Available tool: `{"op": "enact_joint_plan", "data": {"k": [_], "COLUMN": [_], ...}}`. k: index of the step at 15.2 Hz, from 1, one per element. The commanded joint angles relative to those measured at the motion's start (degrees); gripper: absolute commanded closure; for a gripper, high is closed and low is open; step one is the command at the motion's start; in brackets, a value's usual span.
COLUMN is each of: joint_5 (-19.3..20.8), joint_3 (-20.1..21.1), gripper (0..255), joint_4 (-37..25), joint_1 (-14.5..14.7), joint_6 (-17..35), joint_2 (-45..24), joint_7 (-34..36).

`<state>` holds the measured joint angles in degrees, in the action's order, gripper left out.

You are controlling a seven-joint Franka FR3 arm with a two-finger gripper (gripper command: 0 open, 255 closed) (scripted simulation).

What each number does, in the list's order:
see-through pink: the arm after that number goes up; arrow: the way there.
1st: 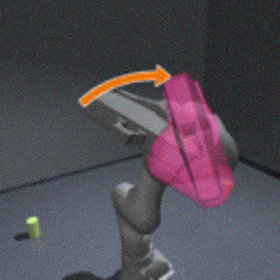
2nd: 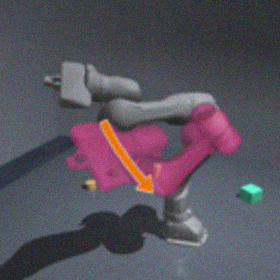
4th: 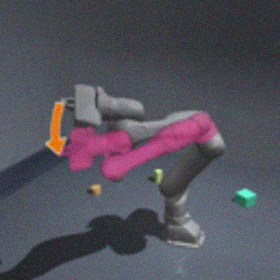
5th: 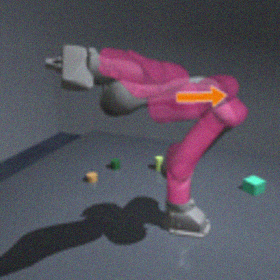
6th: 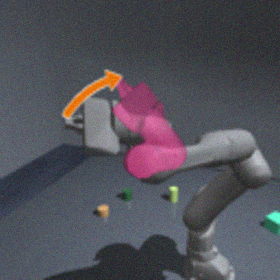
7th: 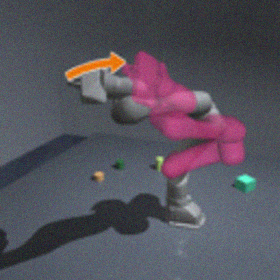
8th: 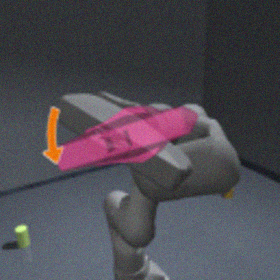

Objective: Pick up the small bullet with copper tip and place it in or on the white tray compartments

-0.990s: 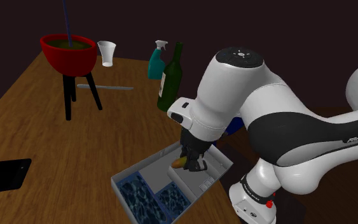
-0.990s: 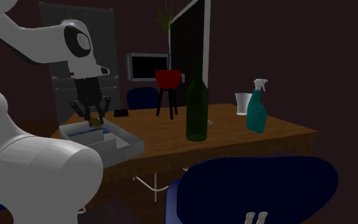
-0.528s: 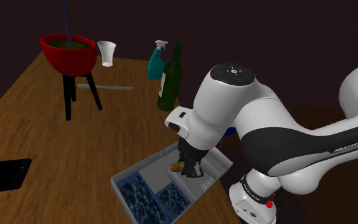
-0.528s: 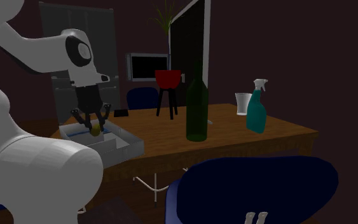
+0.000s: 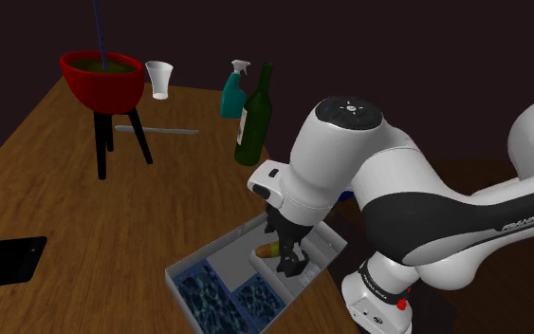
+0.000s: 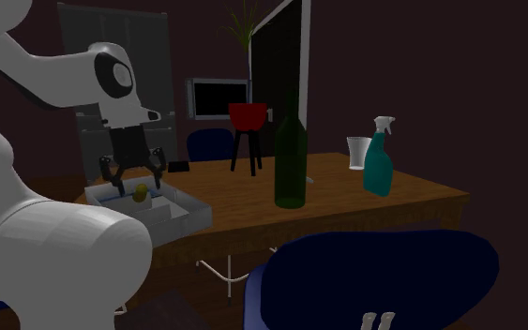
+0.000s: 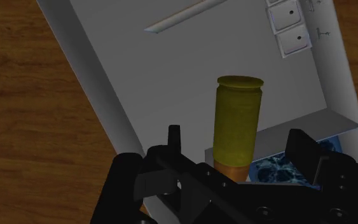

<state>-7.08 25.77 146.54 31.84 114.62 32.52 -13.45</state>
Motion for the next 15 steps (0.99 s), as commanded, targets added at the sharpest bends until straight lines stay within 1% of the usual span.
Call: {"op": "enact_joint_plan", "data": {"k": [1, 3, 7, 15], "joint_5": [-0.04, 0.14, 0.4, 0.4], "joint_3": [0.14, -0.27, -1.26, -1.26], "gripper": [0, 0, 0, 0], "joint_4": [0.13, 0.16, -6.0, -5.99], "joint_1": [-0.01, -0.22, -0.11, -0.1], "joint_6": [0.76, 0.73, -7.11, -7.1], "joint_2": [-0.52, -0.45, 1.28, 1.28], "joint_7": [0.1, -0.41, -0.58, -0.57]}}
